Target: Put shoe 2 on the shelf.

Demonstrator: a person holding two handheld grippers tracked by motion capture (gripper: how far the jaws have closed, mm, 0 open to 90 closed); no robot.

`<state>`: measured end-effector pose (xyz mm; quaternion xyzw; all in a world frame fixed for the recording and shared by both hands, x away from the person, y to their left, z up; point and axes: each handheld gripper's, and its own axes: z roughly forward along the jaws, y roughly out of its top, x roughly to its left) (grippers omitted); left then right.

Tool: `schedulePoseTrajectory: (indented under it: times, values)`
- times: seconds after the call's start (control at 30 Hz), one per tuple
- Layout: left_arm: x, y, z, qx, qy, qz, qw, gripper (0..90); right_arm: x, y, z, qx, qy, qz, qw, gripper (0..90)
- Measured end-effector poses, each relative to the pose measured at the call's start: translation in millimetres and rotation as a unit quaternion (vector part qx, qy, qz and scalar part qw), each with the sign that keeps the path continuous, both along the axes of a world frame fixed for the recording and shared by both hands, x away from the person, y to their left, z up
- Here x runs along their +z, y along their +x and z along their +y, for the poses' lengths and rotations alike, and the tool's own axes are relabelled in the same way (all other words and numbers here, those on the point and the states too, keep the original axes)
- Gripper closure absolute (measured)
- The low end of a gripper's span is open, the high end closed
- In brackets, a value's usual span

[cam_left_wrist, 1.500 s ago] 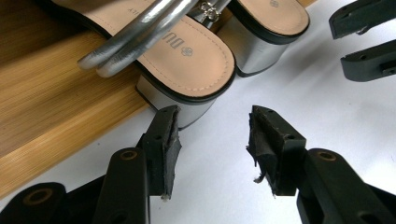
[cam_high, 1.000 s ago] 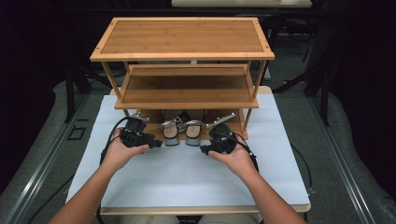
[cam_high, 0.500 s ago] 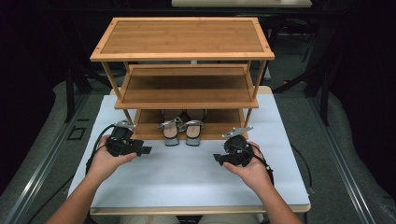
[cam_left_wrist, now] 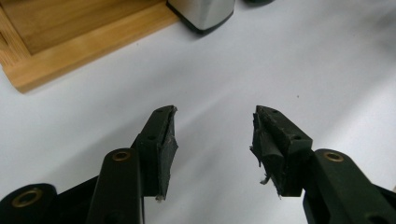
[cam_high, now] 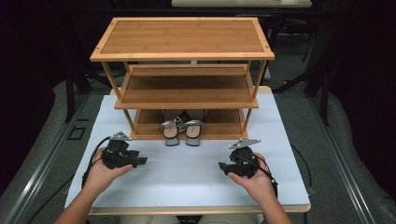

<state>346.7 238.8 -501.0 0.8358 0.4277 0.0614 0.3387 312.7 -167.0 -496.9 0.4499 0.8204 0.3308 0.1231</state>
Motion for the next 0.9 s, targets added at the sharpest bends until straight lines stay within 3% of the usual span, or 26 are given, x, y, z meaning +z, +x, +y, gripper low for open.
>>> schedulePoseTrajectory:
  times: [0.27, 0.33, 0.43, 0.5, 0.57, 0.6, 0.73, 0.9]
  values:
    - [-21.7, -4.6, 6.5, 0.006, -0.008, -0.001, 0.9999, 48.6, -13.8, -5.5, -4.6, -0.026, 0.001, -0.013, 0.9996, 46.9]
    - [-26.3, -5.4, 7.5, 0.009, -0.006, -0.008, 0.9999, 48.6, -18.5, -6.4, -4.8, -0.017, 0.004, -0.009, 0.9998, 46.9]
    - [-32.3, -5.5, 8.0, 0.010, 0.005, -0.013, 0.9999, 48.6, -25.3, -9.2, -4.0, -0.035, -0.009, -0.016, 0.9992, 47.0]
    - [-34.7, -5.7, 7.9, 0.011, 0.006, -0.012, 0.9998, 48.6, -28.2, -9.4, -6.1, -0.029, 0.006, -0.013, 0.9995, 47.0]
    - [-37.2, -6.2, 7.6, 0.011, 0.005, -0.013, 0.9998, 48.6, -29.8, -10.8, -7.5, -0.045, -0.004, -0.018, 0.9988, 47.0]
    - [-38.1, -6.6, 7.6, 0.012, 0.004, -0.012, 0.9998, 48.6, -31.4, -10.6, -9.0, -0.041, 0.009, -0.020, 0.9989, 46.9]
    - [-40.8, -8.0, 8.7, 0.014, 0.002, -0.018, 0.9997, 47.9, -34.7, -13.6, -14.8, -0.051, 0.020, -0.030, 0.9980, 47.0]
    - [-42.6, -8.9, 10.1, 0.019, -0.002, -0.025, 0.9995, 47.0, -39.4, -15.7, -24.4, -0.070, 0.015, -0.042, 0.9965, 47.0]
